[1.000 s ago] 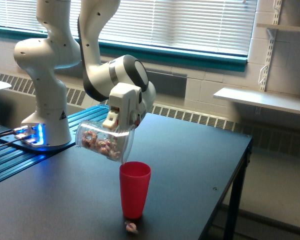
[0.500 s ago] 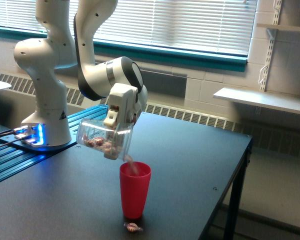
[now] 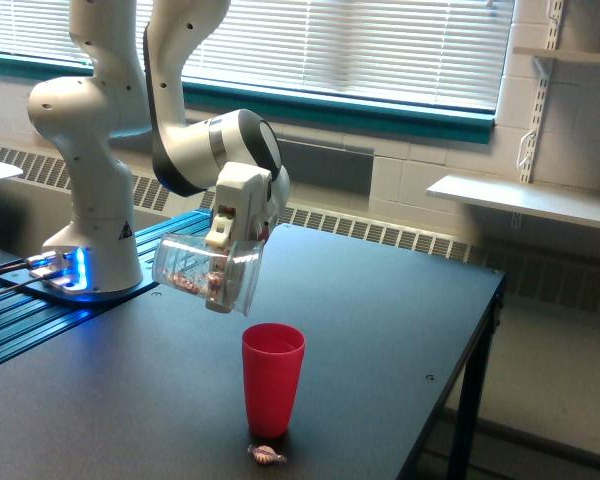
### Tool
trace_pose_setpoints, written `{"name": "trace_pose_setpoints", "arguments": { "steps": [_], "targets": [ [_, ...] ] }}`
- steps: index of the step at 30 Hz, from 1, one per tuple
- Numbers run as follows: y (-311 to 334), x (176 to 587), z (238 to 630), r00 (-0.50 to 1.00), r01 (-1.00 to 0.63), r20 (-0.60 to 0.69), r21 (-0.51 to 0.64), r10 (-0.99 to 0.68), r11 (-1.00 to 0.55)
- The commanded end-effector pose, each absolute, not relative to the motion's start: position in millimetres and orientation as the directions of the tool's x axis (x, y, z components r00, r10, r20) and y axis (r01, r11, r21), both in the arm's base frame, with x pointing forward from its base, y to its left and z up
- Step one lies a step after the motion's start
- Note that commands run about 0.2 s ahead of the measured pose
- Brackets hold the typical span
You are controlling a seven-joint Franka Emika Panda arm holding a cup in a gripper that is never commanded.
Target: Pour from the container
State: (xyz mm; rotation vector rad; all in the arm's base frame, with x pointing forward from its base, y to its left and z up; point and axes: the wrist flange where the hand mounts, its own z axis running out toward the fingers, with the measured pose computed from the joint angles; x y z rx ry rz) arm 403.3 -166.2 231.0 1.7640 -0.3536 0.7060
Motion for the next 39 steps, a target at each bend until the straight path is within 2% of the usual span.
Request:
{"name": "trace_pose_setpoints", "arguments": {
  "steps": [1, 24, 39],
  "targets": [
    [-156.4, 396.7, 231.3, 0.779, -0.558, 0.617, 0.763, 0.111, -0.326],
    [-168.8, 401.9, 231.2, 0.788, -0.571, 0.612, 0.767, 0.068, -0.293],
    [-174.3, 393.8, 226.2, 0.837, -0.496, 0.543, 0.807, 0.072, -0.322]
  ]
}}
